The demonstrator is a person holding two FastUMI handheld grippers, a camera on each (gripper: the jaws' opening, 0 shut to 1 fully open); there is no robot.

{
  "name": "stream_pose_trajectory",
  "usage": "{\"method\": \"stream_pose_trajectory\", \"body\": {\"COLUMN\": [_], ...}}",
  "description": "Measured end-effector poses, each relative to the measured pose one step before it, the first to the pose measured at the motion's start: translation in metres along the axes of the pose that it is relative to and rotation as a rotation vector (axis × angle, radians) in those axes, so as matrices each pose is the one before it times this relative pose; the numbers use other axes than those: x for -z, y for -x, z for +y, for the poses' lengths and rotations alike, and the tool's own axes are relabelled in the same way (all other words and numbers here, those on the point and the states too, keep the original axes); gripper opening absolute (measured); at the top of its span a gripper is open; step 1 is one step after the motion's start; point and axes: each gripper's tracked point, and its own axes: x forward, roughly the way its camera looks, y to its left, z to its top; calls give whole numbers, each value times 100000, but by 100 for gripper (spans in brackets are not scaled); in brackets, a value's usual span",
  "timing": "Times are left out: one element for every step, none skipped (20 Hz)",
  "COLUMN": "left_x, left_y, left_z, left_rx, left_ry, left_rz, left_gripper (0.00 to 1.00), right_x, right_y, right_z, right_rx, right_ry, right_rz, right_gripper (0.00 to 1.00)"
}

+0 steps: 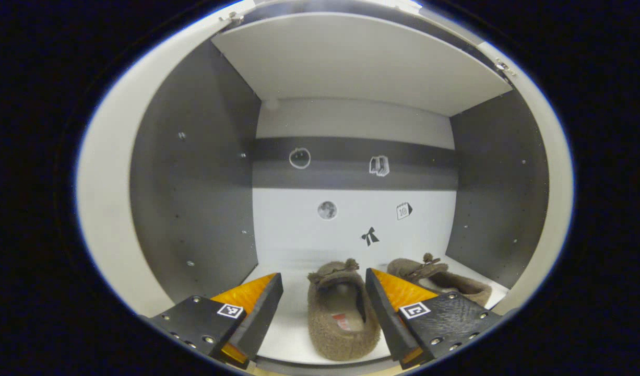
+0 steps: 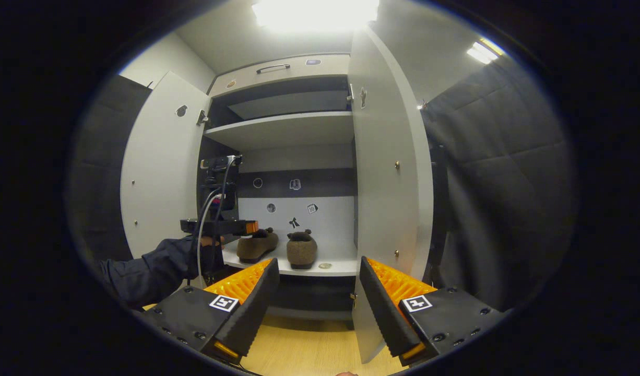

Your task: Grab one shoe with the right hand and put it into the shoe cabinet, grab the other shoe with the left hand and put it into the shoe cabinet; then close the right door with the right hand and the left door with the left hand.

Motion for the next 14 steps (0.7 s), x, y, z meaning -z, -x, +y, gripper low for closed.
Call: {"method": "stream_pose_trajectory", "body": {"left_x": [-902, -702, -684, -755, -562, -368, -329, -137, -182, -131, -83, 52, -162, 104], "left_y": [1535, 1717, 1588, 1860, 1502, 1716, 1569, 1410, 1599, 1335, 1477, 1495, 1617, 1384], "left_z": [-116, -260, -316, -296, -90, -87, -87, -33, 77, 9, -68, -138, -152, -240], "left_rx": [130, 585, 985, 792, 242, -427, -171, -61, 64, 38, 148, 189, 151, 195], "left_ry": [-91, -164, -177, -113, -486, -298, -60, -80, -157, -215, -534, -586, -361, -420], "left_rz": [-2032, -1772, -1770, -1665, -1146, -815, -319, -255, -173, -268, -372, -314, -218, -53], "left_gripper": [95, 95, 92, 93, 95, 94, 94, 94, 94, 94, 94, 94, 94, 91], "right_x": [-292, -342, -294, -209, -12, -90, -103, -103, -114, -179, -122, -145, 62, -18], "right_y": [286, 314, 303, 266, 295, 293, 271, 271, 299, 232, 294, 180, 187, 166], "right_z": [-263, -199, -204, -192, -287, -242, -230, -106, -147, -137, -115, -183, -345, -307], "right_rx": [-488, -397, -645, -565, -534, -461, -566, -729, -567, -542, -615, -520, -365, -399], "right_ry": [-17, -12, 144, 391, 532, 419, 30, -238, -351, -429, -311, -39, 190, 267], "right_rz": [-790, -887, -727, -391, -108, -71, -201, -200, -291, -323, -264, -145, 54, 37], "right_gripper": [97, 98, 98, 97, 97, 97, 97, 97, 97, 97, 98, 97, 97, 98]}}
